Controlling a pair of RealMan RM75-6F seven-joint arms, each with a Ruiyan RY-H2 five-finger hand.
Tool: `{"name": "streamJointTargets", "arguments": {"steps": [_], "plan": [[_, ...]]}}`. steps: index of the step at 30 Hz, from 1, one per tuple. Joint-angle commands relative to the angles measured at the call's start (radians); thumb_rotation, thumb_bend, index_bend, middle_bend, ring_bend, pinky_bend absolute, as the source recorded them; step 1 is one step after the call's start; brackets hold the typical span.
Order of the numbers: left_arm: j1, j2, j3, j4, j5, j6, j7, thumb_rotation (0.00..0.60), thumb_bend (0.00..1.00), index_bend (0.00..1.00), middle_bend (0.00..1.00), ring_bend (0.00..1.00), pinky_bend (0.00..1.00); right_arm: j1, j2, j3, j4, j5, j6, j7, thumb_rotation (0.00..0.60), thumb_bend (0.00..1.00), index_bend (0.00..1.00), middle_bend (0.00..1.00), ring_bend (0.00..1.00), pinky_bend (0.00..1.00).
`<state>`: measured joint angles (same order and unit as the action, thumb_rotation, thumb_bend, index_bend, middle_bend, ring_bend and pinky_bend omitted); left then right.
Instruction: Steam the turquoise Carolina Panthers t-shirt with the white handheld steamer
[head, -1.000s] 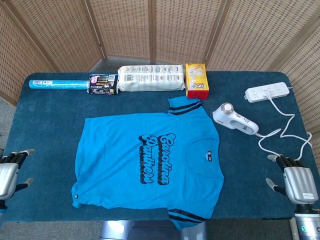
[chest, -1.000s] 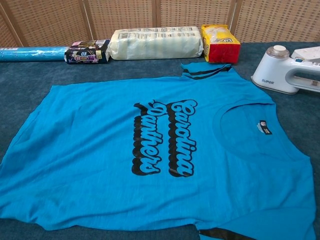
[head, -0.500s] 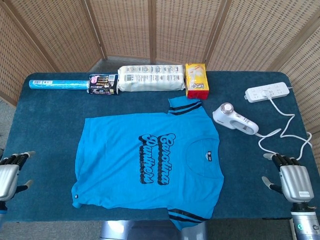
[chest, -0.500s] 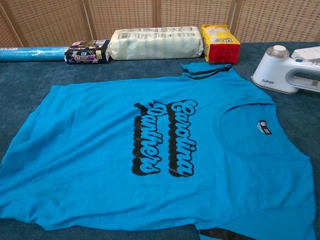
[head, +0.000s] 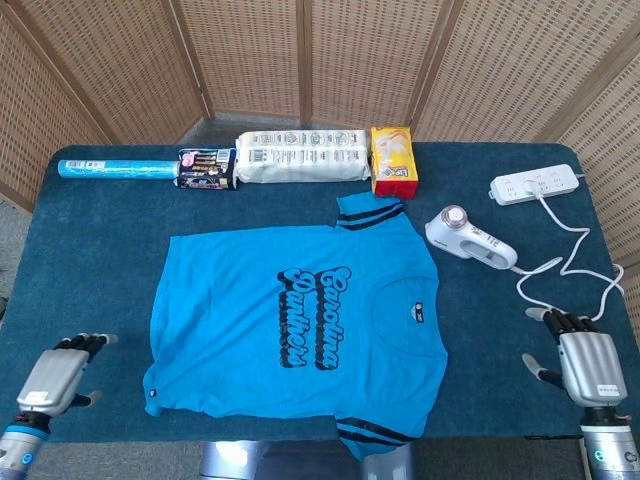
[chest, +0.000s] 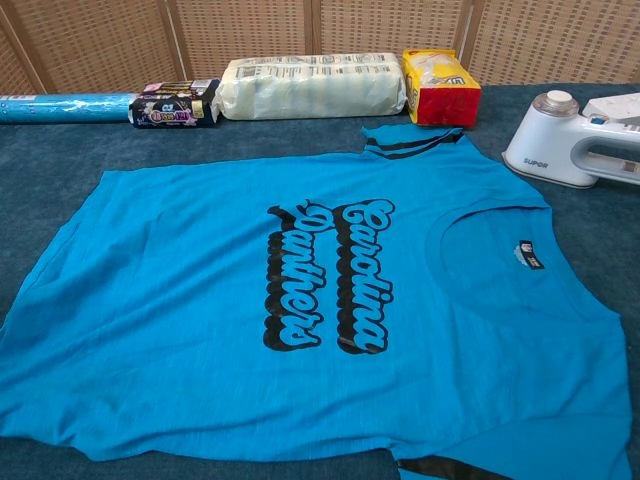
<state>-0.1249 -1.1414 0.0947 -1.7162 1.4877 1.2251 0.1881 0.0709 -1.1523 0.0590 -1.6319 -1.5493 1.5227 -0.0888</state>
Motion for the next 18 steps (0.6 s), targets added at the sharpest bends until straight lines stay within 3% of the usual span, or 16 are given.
{"name": "streamJointTargets", "arguments": {"steps": [1,8,18], "plan": [[-0.027,-0.042,0.030,-0.008,0.045,-0.047,0.029,0.600,0.11,0.22,0.29,0.24,0.29,-0.003,0.001,-0.003,0.002,-0.002,0.003,0.005,0.595,0.23,0.30,0.38,0.40,0.39],[-0.056,-0.122,0.033,-0.014,0.076,-0.078,0.097,0.600,0.12,0.22,0.29,0.24,0.29,-0.008,0.003,-0.008,0.012,-0.011,0.009,0.022,0.591,0.23,0.30,0.38,0.40,0.39],[-0.063,-0.167,0.041,-0.017,0.071,-0.085,0.204,0.600,0.12,0.22,0.29,0.24,0.29,-0.021,0.011,-0.013,0.031,-0.017,0.025,0.058,0.593,0.23,0.30,0.38,0.40,0.39]]}}
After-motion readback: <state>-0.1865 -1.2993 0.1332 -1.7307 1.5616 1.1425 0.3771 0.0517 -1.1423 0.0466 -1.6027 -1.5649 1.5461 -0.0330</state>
